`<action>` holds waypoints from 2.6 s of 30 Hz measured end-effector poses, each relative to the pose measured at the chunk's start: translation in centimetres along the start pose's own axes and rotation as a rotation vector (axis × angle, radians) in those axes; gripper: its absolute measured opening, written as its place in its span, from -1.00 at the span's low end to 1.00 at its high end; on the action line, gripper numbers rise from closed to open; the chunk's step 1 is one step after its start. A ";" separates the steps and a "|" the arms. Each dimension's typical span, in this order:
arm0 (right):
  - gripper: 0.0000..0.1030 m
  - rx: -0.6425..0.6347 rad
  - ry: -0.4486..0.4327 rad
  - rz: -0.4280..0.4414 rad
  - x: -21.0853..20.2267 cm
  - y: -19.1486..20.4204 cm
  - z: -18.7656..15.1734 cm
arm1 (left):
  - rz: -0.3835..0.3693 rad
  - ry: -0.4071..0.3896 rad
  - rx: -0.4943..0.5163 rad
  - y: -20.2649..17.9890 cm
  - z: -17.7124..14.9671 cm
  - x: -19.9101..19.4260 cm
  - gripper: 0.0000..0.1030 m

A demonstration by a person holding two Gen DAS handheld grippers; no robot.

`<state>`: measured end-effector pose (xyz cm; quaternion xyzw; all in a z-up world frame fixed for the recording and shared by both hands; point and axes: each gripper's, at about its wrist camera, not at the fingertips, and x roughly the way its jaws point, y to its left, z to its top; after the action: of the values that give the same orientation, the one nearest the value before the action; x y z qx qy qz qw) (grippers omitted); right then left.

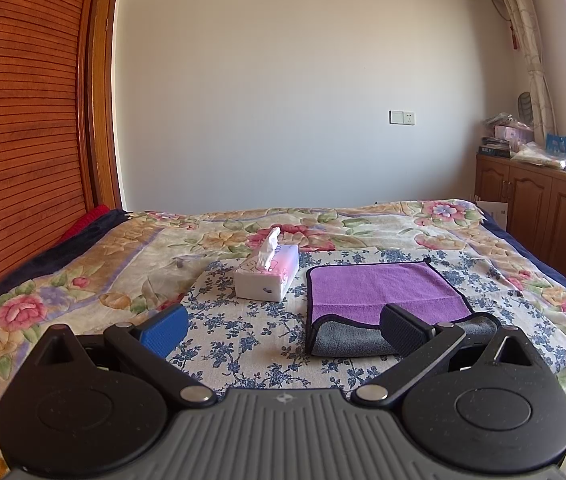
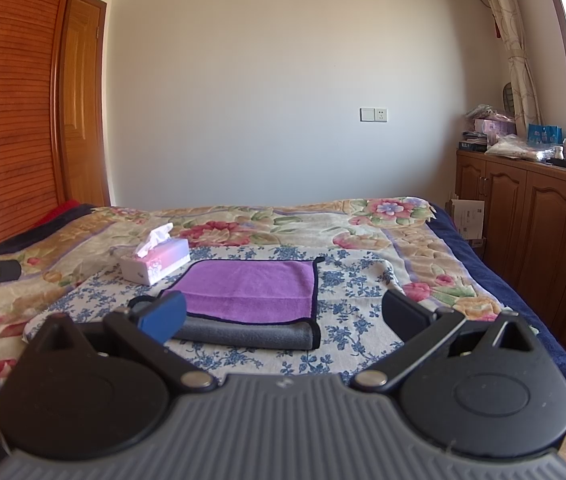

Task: Fold towel

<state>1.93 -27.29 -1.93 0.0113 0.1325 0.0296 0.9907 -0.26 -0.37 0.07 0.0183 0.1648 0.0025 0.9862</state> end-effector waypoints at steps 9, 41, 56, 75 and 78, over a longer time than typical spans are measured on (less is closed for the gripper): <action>1.00 0.000 0.000 0.000 0.0 0.0 0.0 | 0.001 0.000 0.002 0.0 0.0 0.0 1.00; 1.00 0.036 0.045 0.008 1.6 -0.3 0.6 | -0.016 0.093 0.045 -0.1 0.5 2.8 1.00; 1.00 0.025 0.068 0.021 2.6 -0.3 1.2 | -0.040 0.115 0.075 -1.0 1.0 4.4 1.00; 1.00 -0.009 0.106 0.031 5.5 -0.3 1.9 | -0.045 0.134 0.097 -1.5 2.0 6.8 1.00; 1.00 -0.011 0.113 0.032 5.9 -0.3 1.9 | -0.046 0.140 0.093 -1.4 2.3 7.4 1.00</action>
<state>8.10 -27.29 -1.60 0.0060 0.1878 0.0466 0.9811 7.47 -1.79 -0.23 0.0602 0.2335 -0.0266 0.9701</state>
